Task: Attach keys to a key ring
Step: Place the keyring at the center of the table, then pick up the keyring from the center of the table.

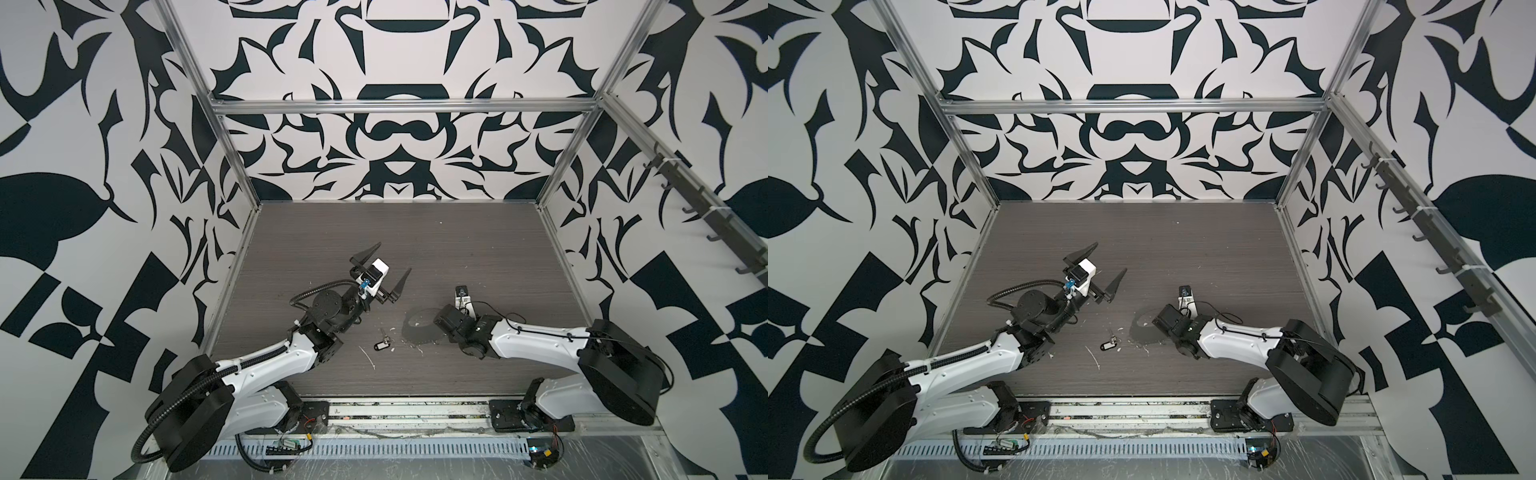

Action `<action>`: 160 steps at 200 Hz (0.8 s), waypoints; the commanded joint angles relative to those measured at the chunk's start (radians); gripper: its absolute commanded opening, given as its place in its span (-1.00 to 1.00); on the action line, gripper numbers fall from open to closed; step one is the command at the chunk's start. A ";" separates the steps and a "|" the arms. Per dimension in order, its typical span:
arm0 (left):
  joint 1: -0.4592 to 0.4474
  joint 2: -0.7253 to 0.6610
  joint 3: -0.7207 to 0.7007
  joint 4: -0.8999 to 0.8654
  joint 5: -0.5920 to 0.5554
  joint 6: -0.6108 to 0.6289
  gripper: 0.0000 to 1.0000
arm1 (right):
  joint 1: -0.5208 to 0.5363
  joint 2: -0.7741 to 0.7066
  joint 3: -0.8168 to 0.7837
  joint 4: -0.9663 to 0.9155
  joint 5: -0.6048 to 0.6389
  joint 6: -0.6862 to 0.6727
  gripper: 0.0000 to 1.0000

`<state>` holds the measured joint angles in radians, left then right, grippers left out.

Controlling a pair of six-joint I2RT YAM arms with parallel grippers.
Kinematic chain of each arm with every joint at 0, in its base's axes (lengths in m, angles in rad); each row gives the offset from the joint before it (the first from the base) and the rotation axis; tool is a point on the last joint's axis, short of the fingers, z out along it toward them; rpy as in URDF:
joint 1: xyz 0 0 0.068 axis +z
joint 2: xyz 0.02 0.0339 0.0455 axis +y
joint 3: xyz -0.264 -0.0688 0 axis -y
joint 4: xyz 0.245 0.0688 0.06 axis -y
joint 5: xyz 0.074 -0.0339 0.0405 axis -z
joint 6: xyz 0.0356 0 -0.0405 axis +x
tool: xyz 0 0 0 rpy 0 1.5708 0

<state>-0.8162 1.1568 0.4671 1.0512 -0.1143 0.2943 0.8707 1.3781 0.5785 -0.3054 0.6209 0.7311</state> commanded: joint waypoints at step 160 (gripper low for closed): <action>0.003 0.001 0.020 0.027 0.006 -0.007 0.90 | -0.111 -0.065 -0.039 0.187 -0.307 -0.144 -0.68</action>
<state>-0.8165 1.1568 0.4671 1.0512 -0.1112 0.2916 0.7704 1.2995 0.5056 -0.1352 0.3458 0.6018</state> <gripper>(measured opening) 0.949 0.165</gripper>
